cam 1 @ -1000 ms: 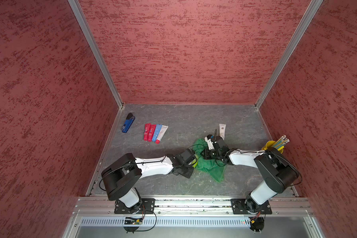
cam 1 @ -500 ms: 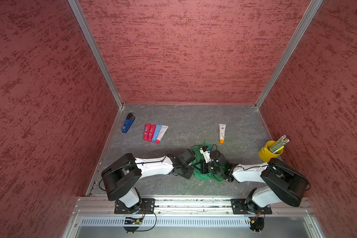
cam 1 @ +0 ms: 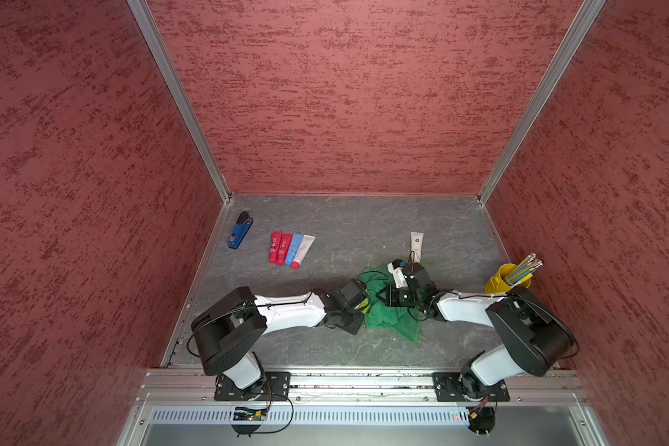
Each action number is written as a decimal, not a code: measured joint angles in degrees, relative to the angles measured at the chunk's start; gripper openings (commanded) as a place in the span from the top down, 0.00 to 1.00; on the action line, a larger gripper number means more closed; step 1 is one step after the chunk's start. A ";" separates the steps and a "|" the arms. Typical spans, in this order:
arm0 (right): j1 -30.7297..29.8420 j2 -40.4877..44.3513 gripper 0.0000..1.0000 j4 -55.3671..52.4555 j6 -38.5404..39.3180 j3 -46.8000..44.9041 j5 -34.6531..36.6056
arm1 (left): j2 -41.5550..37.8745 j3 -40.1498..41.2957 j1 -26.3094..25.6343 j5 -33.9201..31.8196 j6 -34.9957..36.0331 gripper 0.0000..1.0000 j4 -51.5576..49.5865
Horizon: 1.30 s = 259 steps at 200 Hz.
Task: Wipe the surface of the toothpaste tube
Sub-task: Wipe the dirt from the toothpaste tube.
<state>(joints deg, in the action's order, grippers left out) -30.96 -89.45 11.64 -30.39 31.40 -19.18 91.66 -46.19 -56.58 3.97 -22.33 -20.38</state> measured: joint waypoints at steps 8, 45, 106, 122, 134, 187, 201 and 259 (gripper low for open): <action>0.00 -0.24 1.00 -0.79 0.90 0.68 0.11 | 0.02 0.00 0.00 -0.02 -0.02 0.93 0.04; -1.14 -0.24 1.00 -1.09 2.75 0.70 0.13 | 0.11 0.00 0.00 0.02 0.04 0.93 0.09; -9.42 2.14 1.00 7.15 -0.61 -3.65 -0.68 | 0.28 -0.26 0.00 0.02 0.24 0.95 -0.17; -10.93 2.69 1.00 8.33 -1.84 -4.37 -1.88 | 0.31 -0.26 0.00 0.02 0.33 0.95 -0.20; -11.06 2.69 1.00 8.24 -2.19 -4.33 -1.84 | 0.31 -0.26 0.00 0.04 0.35 0.95 -0.20; -5.25 -0.81 1.00 3.72 -0.52 -0.15 -3.52 | 0.39 -0.24 0.11 -0.55 0.28 0.96 0.48; -2.91 -1.14 1.00 1.31 0.11 1.20 -0.85 | 0.39 -0.24 0.07 -0.63 0.31 0.96 0.50; -1.20 -3.74 1.00 -3.76 2.36 5.07 5.86 | 0.39 -0.20 0.04 -0.66 0.59 0.96 0.59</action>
<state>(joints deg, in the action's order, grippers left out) -32.16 -93.19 7.88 -28.03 36.47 -13.32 92.05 -46.39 -56.53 3.31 -21.74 -19.79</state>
